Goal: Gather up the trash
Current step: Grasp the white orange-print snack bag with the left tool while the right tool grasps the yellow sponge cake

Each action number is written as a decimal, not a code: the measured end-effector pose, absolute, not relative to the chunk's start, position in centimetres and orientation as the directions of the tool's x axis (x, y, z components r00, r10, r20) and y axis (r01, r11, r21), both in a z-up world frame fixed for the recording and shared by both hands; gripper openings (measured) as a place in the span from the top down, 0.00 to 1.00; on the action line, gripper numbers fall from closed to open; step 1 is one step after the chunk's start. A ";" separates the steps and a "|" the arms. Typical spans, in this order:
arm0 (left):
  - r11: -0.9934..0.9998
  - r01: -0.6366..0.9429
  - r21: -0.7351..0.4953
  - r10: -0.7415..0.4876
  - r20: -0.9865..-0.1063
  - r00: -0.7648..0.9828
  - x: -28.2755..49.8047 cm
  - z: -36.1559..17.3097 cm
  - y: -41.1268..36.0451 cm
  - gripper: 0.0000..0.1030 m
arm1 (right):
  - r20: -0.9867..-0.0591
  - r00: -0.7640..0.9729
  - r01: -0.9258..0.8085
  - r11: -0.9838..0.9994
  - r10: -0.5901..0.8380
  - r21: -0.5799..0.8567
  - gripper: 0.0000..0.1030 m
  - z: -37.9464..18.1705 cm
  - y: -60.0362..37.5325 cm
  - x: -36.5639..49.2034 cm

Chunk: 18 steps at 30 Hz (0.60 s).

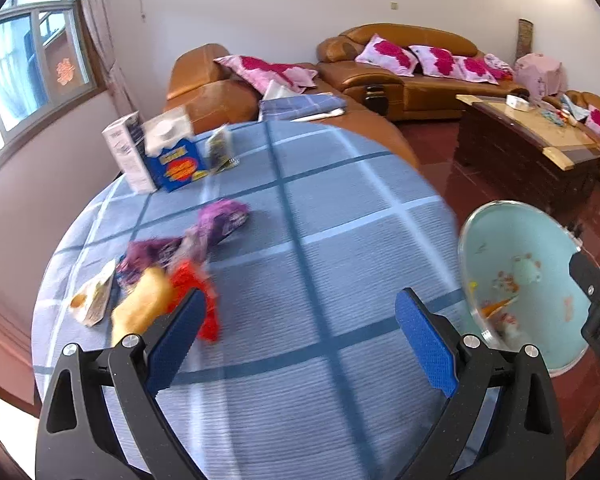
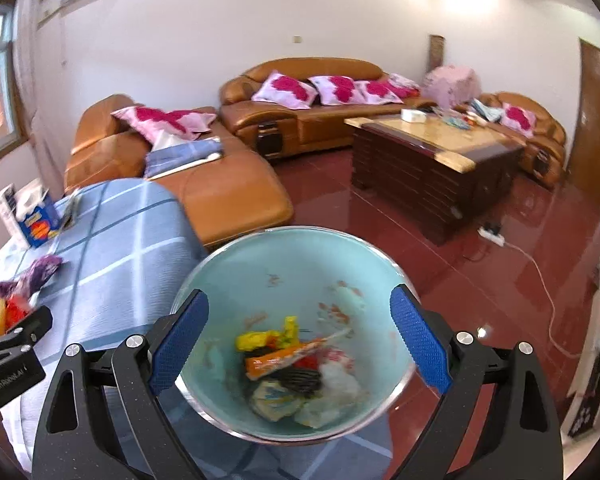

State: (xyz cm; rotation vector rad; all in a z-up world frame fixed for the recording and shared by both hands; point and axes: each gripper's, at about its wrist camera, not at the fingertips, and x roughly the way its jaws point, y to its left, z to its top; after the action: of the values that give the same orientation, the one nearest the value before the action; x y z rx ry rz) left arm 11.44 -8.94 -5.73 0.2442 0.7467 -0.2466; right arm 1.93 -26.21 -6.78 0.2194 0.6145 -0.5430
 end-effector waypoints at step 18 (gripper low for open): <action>0.989 0.092 0.118 0.021 -0.717 0.697 11.7 -7.1 8.3 0.10 | -0.644 0.756 0.215 0.974 -0.117 0.076 0.23 -6.3 -13.4 8.7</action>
State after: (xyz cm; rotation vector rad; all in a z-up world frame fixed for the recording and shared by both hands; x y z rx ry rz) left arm 11.65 8.33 -7.13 0.1490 0.7992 -0.0400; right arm 8.73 -13.36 -6.34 0.1490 0.6912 -0.1817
